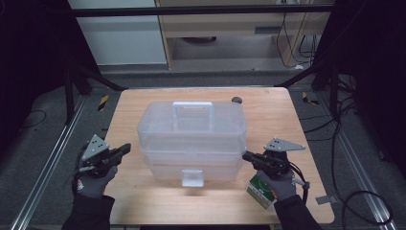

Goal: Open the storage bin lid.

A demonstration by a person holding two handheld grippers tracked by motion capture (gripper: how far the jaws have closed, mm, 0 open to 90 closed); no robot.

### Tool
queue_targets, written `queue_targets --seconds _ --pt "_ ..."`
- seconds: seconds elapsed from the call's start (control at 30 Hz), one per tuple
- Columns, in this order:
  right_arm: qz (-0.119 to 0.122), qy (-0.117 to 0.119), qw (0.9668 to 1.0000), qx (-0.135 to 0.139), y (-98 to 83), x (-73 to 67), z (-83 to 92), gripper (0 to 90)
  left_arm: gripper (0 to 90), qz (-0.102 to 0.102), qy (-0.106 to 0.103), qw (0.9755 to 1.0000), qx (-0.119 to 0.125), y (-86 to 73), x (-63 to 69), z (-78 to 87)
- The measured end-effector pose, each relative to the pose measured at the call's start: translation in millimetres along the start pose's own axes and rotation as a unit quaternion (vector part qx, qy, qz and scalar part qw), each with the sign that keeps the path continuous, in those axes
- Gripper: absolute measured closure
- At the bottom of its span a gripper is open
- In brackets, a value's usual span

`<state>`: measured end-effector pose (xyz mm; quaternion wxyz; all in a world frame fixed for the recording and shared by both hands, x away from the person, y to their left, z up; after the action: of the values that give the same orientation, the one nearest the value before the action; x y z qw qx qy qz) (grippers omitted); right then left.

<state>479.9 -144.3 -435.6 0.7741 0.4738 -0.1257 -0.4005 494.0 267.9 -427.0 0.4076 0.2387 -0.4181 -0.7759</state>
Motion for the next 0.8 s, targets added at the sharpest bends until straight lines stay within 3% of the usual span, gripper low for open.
queue_targets --seconds 0.13,0.33,0.8 --pt "0.000 -0.001 1.0000 0.000 0.2 -0.1 0.1 90.0 89.6 -0.011 -0.022 0.9997 -0.006 -0.5 10.9 -6.3" --pt "-0.001 0.000 1.0000 0.002 1.1 0.1 0.3 90.0 89.6 -0.012 -0.047 0.9988 0.000 2.3 21.0 -8.0" --pt "-0.002 0.000 0.9998 0.019 15.2 2.6 2.5 90.0 89.5 -0.001 -0.051 0.9984 0.025 15.6 19.6 -4.8"
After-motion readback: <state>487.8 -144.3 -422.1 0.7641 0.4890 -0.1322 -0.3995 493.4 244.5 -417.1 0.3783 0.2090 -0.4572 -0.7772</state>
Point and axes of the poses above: each handheld gripper's, and its own axes: z roughly backward along the jaws, y roughly out of its top, x roughly to its right, the point moved 7 cm from there along -z, roughly forward along the jaws, and after that the axes turned 5 degrees about -x, right-handed, at the moved point
